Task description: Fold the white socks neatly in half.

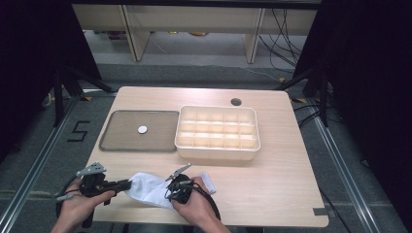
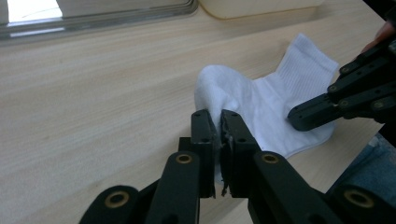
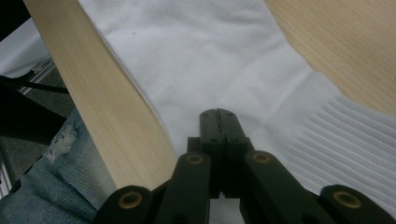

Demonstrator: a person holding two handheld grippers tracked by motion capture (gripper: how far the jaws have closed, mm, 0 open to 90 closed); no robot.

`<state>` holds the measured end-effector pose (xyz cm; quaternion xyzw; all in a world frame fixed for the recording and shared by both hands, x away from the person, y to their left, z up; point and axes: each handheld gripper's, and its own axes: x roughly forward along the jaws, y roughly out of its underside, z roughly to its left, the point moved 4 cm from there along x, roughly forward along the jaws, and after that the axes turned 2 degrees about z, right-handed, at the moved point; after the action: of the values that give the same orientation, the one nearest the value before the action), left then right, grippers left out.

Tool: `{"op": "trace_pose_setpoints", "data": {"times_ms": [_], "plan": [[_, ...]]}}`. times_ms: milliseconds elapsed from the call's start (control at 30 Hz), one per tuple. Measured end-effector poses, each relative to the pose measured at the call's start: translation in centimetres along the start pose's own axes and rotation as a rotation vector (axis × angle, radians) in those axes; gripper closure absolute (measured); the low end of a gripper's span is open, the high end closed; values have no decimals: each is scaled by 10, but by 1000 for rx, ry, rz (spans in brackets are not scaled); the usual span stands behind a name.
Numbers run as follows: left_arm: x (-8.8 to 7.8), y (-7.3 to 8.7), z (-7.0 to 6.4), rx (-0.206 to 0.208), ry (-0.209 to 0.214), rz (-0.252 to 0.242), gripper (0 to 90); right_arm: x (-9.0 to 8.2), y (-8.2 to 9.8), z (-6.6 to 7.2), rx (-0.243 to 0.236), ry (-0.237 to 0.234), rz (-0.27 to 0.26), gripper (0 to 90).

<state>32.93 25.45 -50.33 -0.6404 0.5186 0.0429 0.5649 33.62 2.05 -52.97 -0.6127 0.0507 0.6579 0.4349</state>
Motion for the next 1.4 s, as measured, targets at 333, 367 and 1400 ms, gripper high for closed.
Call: {"op": "trace_pose_setpoints", "data": {"times_ms": [333, 367, 1400], "plan": [[6, 6, 9, -32, 5, 25, 840, 0, 0, 0, 2, -4, 5, 900], [4, 5, 8, -27, 10, 19, 840, 0, 0, 0, 2, -4, 5, 900], [-4, -44, -48, 124, 117, -39, 848, -18, -6, -2, 31, -21, -77, 877]]}}
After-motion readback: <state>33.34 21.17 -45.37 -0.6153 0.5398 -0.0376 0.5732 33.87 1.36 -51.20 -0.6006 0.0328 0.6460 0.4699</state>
